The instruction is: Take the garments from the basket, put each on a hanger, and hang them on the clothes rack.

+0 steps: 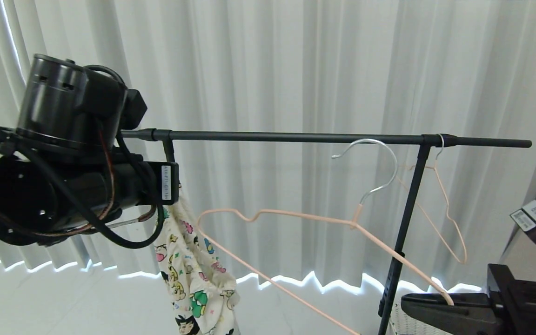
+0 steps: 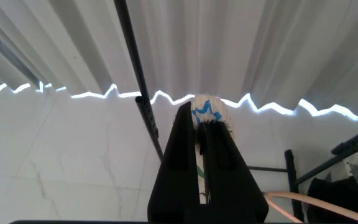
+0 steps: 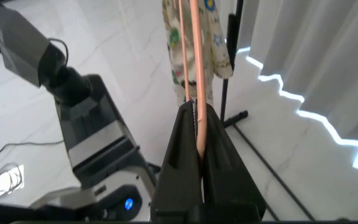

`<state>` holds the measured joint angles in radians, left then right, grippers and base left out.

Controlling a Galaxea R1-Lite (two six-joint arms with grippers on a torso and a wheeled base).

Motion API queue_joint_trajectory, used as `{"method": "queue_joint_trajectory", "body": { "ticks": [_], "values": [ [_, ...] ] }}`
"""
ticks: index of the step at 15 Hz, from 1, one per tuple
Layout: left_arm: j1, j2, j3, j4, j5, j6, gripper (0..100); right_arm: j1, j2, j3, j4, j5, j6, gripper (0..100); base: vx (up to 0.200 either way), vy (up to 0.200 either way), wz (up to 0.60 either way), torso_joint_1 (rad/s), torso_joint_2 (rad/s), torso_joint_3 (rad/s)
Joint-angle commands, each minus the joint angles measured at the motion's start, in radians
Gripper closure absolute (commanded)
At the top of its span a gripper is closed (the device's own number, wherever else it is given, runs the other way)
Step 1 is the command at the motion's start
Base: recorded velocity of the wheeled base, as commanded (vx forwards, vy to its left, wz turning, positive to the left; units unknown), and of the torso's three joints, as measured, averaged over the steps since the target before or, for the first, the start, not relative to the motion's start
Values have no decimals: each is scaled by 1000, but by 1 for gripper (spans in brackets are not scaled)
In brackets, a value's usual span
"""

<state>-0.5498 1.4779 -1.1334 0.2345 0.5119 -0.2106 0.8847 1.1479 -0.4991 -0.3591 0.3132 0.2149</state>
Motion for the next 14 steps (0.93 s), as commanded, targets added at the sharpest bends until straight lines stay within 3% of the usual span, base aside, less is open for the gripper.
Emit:
{"method": "queue_joint_trajectory", "body": {
  "ticks": [1,6,11,14],
  "values": [
    [-10,62,-11,0,36,-6,100,7,81,-12,-26,0,0,100,0,0,0,0,0,0],
    [-19,71,-19,0,76,-23,100,-1,170,-64,-80,-34,20,100,0,0,0,0,0,0],
    [-18,104,-19,0,115,-26,100,63,182,-53,-101,-40,23,100,0,0,0,0,0,0],
    [-19,102,-19,0,119,-26,100,62,190,-53,-101,-100,26,100,0,0,0,0,0,0]
  ]
}}
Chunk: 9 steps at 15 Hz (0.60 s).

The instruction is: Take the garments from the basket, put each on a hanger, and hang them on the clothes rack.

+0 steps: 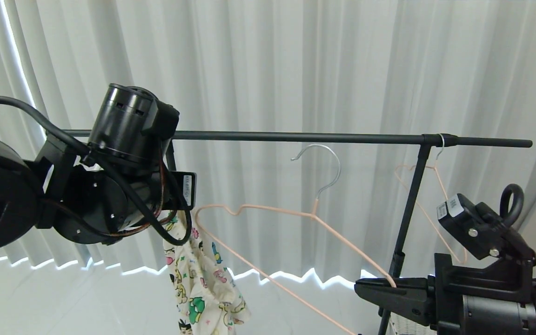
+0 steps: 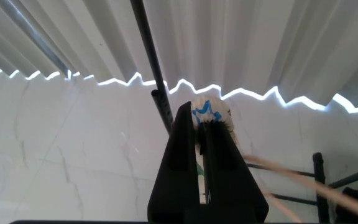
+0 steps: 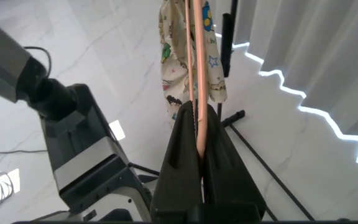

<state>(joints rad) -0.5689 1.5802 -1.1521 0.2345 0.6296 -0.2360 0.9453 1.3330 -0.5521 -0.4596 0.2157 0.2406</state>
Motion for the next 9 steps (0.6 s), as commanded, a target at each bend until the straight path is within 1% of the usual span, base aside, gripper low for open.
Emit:
{"method": "queue_joint_trajectory", "body": {
  "ticks": [1,2,9],
  "values": [
    [9,1,0,0,2,0,100,1,-3,0,-1,-1,0,100,0,0,0,0,0,0],
    [26,6,-1,0,2,0,100,4,-14,-3,-1,1,0,100,0,0,0,0,0,0],
    [32,14,-12,0,2,-3,100,43,-20,-5,-1,4,0,100,0,0,0,0,0,0]
  ]
}}
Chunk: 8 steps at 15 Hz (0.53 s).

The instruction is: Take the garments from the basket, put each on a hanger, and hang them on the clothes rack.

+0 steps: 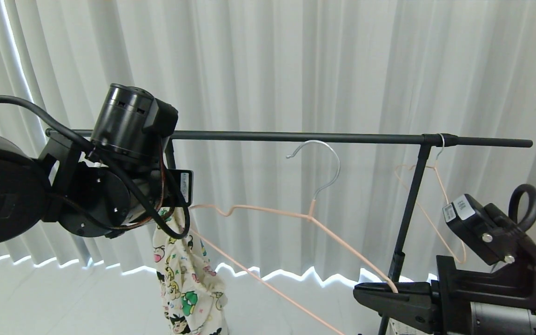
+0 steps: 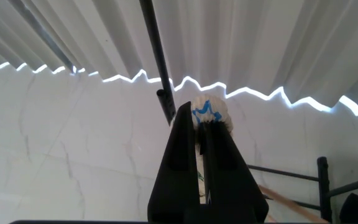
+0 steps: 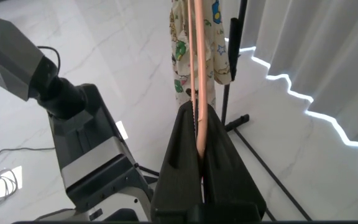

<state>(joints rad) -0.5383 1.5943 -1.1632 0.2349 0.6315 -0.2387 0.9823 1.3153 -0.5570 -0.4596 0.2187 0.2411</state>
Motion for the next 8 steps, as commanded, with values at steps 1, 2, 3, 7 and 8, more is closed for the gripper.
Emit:
{"method": "queue_joint_trajectory", "body": {
  "ticks": [1,2,3,7,8],
  "values": [
    [1,0,-4,-2,1,-1,100,7,4,0,-1,1,0,100,0,0,0,0,0,0],
    [0,-2,-6,-2,1,-1,100,7,7,0,-1,1,0,100,0,0,0,0,0,0],
    [1,-2,-7,-2,1,-2,100,6,10,0,-2,-1,0,100,0,0,0,0,0,0],
    [1,-2,-7,0,28,-8,100,6,12,-1,-2,-4,0,100,0,0,0,0,0,0],
    [0,-4,-7,0,39,-8,100,1,22,-1,-4,-6,0,100,0,0,0,0,0,0]
  ]
}}
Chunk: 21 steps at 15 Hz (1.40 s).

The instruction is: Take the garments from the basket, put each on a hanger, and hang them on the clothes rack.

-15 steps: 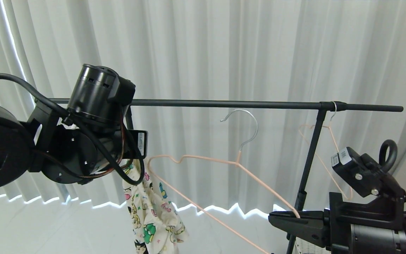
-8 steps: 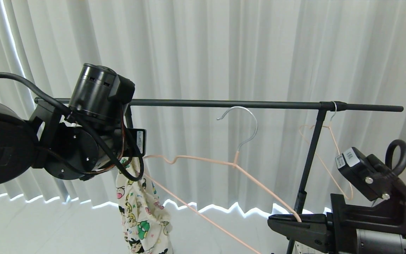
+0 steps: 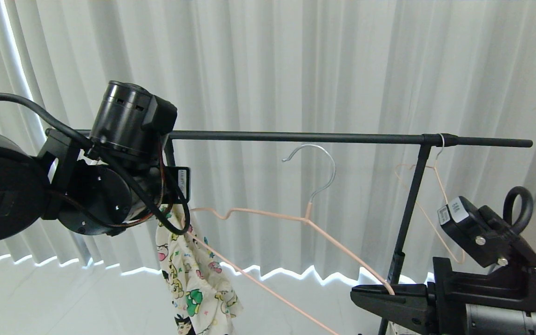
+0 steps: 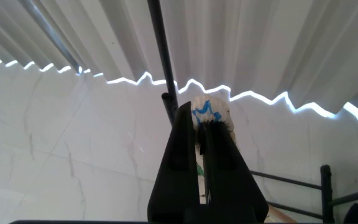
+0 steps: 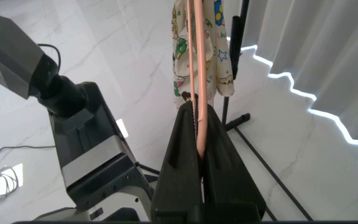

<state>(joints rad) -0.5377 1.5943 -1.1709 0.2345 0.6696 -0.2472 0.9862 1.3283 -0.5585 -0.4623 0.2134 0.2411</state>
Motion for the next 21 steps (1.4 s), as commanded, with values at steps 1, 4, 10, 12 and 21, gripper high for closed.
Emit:
{"method": "queue_joint_trajectory", "body": {
  "ticks": [1,4,10,12,21],
  "values": [
    [-1,-5,0,0,4,0,100,-6,19,0,-7,-2,0,100,0,0,0,0,0,0],
    [-4,-10,0,0,5,0,100,-11,55,-8,-42,-2,0,100,0,0,0,0,0,0],
    [-21,-22,0,0,5,2,100,-11,206,-77,-145,-80,3,100,0,0,0,0,0,0],
    [-21,-30,0,0,5,3,100,-9,244,-93,-191,-88,9,100,0,0,0,0,0,0],
    [-232,-76,-29,0,4,2,100,-4,307,-109,-194,-89,9,100,0,0,0,0,0,0]
  ]
}}
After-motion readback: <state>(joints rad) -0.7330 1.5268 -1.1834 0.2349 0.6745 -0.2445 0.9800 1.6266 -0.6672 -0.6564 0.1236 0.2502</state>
